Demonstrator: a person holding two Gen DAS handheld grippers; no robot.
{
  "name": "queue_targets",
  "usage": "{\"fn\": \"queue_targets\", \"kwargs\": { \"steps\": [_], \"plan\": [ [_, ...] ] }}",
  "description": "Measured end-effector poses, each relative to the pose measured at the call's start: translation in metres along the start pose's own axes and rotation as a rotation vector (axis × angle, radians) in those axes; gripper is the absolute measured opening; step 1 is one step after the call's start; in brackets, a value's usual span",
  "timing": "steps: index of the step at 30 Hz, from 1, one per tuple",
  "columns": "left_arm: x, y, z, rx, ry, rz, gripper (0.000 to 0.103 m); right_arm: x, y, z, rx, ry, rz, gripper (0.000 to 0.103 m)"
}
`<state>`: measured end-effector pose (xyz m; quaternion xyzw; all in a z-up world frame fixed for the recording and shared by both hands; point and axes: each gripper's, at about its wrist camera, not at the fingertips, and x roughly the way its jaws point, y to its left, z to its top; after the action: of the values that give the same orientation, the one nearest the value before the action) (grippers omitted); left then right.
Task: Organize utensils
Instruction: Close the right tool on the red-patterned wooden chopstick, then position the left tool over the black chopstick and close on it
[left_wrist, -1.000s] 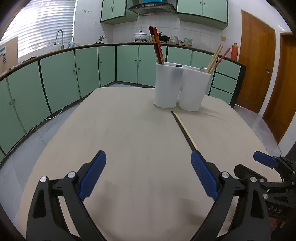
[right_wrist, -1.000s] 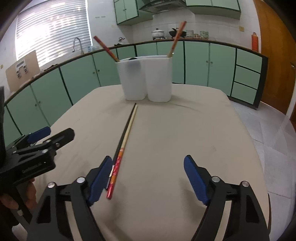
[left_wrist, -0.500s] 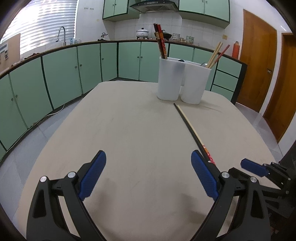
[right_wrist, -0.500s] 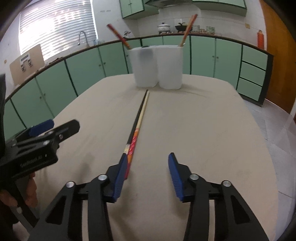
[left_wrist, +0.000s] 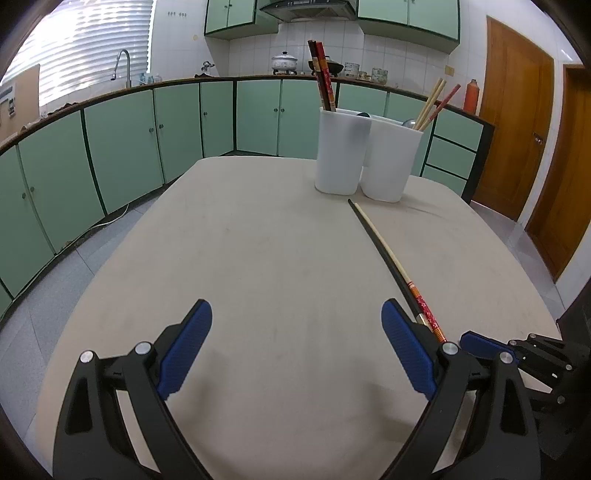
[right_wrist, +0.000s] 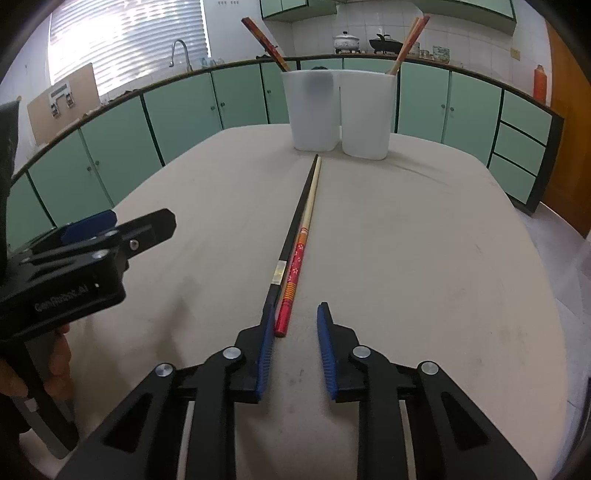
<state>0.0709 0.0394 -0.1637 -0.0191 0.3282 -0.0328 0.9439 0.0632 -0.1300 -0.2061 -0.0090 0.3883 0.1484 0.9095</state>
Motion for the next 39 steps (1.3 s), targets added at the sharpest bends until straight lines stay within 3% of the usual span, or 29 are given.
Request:
{"fn": "queue_targets", "kwargs": {
  "steps": [5, 12, 29, 33, 39],
  "plan": [
    [0.001, -0.001, 0.001, -0.005, 0.005, -0.005, 0.09, 0.001, 0.001, 0.0, -0.005, 0.002, 0.001, 0.007],
    [0.003, -0.007, 0.001, 0.012, 0.009, -0.01, 0.09, -0.003, -0.003, -0.002, 0.01, -0.005, -0.012, 0.007],
    [0.015, -0.048, 0.003, 0.034, 0.052, -0.078, 0.09, -0.025, -0.06, -0.006, 0.155, -0.055, -0.084, 0.006],
    [0.02, -0.056, 0.0, 0.042, 0.082, -0.102, 0.081, -0.029, -0.067, -0.007, 0.175, -0.067, -0.082, 0.006],
    [0.027, -0.068, -0.007, 0.062, 0.12, -0.113, 0.078, -0.028, -0.073, -0.011, 0.187, -0.067, -0.082, 0.006]
  ]
}}
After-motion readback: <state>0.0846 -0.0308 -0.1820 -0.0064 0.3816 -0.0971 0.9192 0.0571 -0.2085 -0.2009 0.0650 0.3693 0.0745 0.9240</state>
